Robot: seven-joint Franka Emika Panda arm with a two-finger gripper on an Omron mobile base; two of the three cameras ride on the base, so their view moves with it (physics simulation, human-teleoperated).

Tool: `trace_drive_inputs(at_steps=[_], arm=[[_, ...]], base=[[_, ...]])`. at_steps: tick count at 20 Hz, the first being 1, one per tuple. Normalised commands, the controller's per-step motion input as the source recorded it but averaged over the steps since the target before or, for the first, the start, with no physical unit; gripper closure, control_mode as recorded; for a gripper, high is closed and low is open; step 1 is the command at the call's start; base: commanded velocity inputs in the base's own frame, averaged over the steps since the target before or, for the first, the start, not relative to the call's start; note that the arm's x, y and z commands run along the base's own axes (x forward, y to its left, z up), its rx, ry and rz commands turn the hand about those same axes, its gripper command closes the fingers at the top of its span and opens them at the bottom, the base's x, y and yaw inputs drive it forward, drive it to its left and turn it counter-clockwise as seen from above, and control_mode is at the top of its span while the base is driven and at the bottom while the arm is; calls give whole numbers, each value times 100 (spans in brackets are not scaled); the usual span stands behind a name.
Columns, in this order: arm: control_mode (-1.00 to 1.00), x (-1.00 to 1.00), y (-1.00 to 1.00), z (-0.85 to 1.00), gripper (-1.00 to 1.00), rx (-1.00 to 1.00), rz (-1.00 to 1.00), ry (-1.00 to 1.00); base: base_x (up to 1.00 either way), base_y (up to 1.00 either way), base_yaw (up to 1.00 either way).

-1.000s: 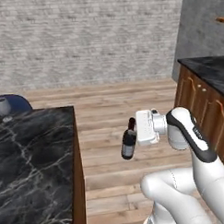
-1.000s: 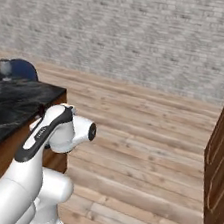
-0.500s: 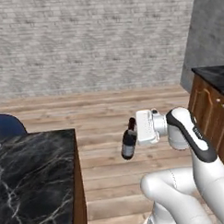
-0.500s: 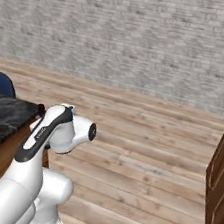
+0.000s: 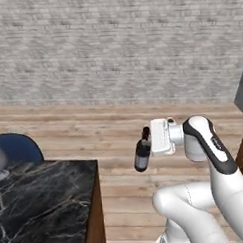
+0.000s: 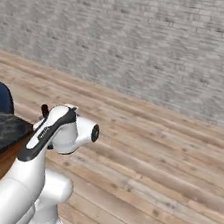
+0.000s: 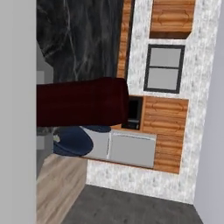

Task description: There is a wine glass and glass cup on the dining counter. Place the wine bottle next to the wine glass and the juice bottle next to the glass cup.

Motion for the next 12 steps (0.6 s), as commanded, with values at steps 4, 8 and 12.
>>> trace_drive_inputs(at_steps=[4, 8, 12], arm=[[100, 0, 0, 0, 100, 0, 0, 0], [100, 0, 0, 0, 100, 0, 0, 0], [100, 0, 0, 0, 100, 0, 0, 0]], base=[[55, 0, 62], [54, 0, 64], [54, 0, 64]])
